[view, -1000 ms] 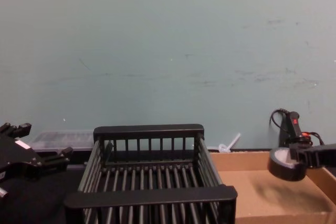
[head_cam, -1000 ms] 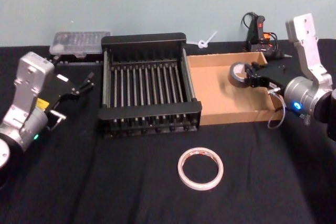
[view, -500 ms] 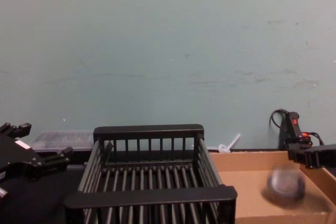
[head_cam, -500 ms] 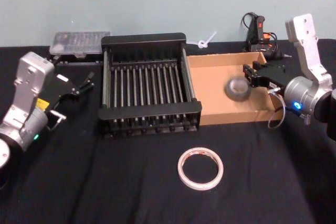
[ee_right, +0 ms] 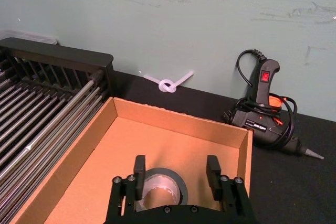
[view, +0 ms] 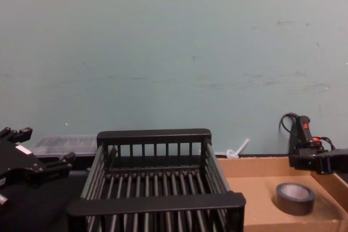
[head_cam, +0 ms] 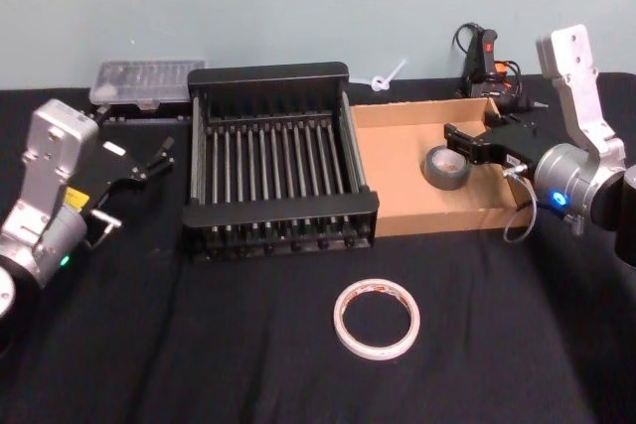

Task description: Pick up the white tape and place it into the black box , Pick up the silver tape and place it into the brown box.

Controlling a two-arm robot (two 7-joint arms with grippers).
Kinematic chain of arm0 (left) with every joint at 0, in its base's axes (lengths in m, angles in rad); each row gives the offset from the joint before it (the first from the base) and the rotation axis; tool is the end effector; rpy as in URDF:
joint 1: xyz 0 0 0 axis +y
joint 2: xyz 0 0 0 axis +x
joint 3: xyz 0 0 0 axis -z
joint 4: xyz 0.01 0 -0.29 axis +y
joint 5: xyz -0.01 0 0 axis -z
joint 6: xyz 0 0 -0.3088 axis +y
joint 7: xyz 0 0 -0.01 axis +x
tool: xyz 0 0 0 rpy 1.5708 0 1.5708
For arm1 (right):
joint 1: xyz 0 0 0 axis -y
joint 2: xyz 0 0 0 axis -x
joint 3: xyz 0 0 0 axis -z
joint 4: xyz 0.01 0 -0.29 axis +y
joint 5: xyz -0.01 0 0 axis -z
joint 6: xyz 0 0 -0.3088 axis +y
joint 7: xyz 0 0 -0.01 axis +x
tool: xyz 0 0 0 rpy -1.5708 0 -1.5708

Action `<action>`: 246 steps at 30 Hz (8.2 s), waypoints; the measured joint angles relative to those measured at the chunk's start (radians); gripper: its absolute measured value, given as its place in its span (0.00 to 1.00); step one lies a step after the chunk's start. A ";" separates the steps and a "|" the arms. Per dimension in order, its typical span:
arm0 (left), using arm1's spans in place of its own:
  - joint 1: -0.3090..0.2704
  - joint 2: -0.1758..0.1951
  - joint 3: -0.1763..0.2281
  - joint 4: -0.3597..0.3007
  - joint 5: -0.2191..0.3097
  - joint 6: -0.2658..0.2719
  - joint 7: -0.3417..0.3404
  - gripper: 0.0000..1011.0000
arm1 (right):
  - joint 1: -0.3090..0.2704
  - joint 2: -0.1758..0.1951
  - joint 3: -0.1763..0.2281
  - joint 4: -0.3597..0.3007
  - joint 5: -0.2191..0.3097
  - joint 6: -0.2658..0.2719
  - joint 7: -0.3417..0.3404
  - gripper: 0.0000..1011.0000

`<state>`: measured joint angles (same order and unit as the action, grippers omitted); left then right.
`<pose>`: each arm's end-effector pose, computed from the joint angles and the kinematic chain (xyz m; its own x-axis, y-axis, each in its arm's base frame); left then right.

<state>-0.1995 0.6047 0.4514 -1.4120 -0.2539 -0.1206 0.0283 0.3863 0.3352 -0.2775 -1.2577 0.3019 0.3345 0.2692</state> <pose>0.3581 0.0827 -0.3023 0.2923 0.8803 0.3737 -0.9552 0.2874 0.0702 0.4279 -0.0510 -0.2646 0.3888 -0.9212 0.0137 0.8661 0.3603 -0.3465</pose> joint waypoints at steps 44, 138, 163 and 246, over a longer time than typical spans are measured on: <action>0.000 0.000 0.000 0.000 0.000 0.000 0.000 0.99 | -0.211 0.156 0.035 -0.319 0.073 -0.004 0.124 0.99; 0.000 0.000 0.000 0.000 0.000 0.000 0.000 0.99 | -0.275 0.206 -0.223 -0.280 -0.021 -0.111 0.227 0.88; 0.000 0.000 0.000 0.000 0.000 0.000 0.000 0.99 | -0.275 0.206 -0.223 -0.282 -0.019 -0.109 0.228 0.13; 0.000 0.000 0.000 0.000 0.000 0.000 0.000 0.99 | 0.183 -0.031 -0.288 0.082 -0.012 -0.154 0.217 0.09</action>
<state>-0.1995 0.6047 0.4514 -1.4120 -0.2539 -0.1205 0.0283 0.5690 0.3046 -0.5650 -1.1756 0.2904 0.1808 0.4862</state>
